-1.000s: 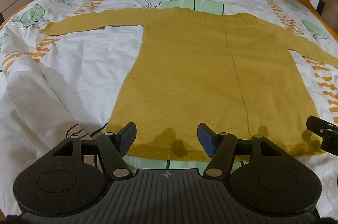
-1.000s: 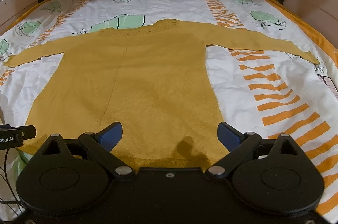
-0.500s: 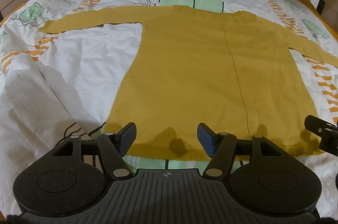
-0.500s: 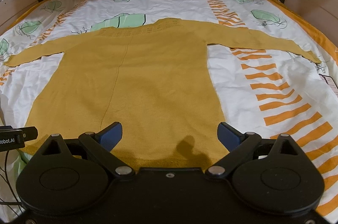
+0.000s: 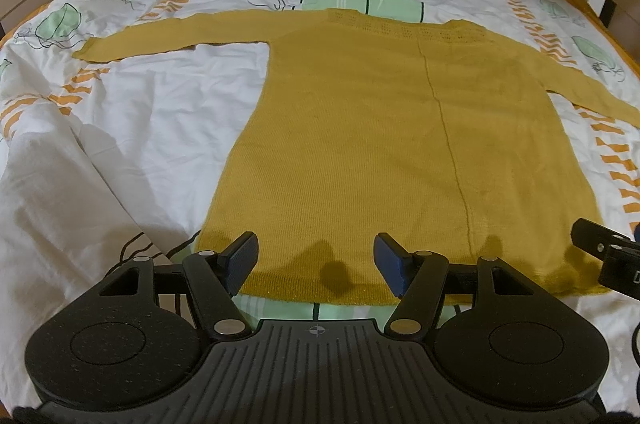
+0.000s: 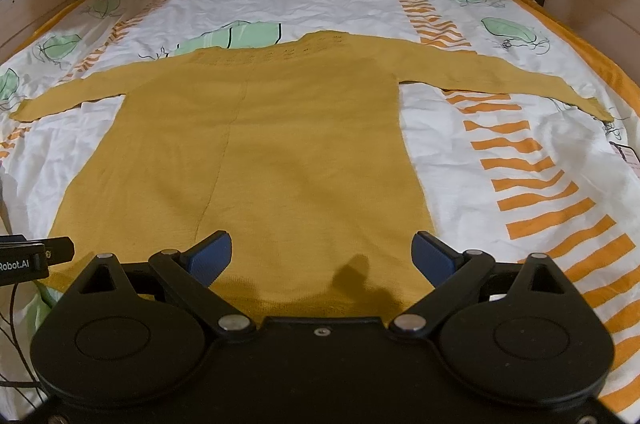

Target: Fold small clothes

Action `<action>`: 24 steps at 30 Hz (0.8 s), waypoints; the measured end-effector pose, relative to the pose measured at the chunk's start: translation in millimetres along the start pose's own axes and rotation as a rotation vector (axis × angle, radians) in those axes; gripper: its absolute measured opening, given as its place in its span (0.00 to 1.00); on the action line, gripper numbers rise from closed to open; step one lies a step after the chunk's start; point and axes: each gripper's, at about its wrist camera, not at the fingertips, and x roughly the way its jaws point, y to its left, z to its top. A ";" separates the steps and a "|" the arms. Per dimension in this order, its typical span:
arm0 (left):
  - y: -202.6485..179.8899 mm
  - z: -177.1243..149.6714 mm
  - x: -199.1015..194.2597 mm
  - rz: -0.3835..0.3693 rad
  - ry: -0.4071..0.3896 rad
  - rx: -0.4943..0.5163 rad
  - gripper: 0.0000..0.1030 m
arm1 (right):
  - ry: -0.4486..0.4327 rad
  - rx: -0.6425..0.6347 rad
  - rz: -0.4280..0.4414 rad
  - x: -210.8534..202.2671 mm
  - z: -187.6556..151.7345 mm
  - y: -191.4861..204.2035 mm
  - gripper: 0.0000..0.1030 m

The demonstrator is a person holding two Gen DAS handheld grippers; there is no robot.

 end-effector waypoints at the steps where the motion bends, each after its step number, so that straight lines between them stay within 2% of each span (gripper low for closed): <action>1: 0.0 0.0 0.1 0.000 0.000 0.000 0.60 | 0.000 0.000 0.000 0.0 0.0 0.2 0.94; 24: 1.2 14.1 7.2 -0.009 0.020 -0.007 0.60 | 0.044 -0.005 0.017 12.6 9.9 2.4 0.94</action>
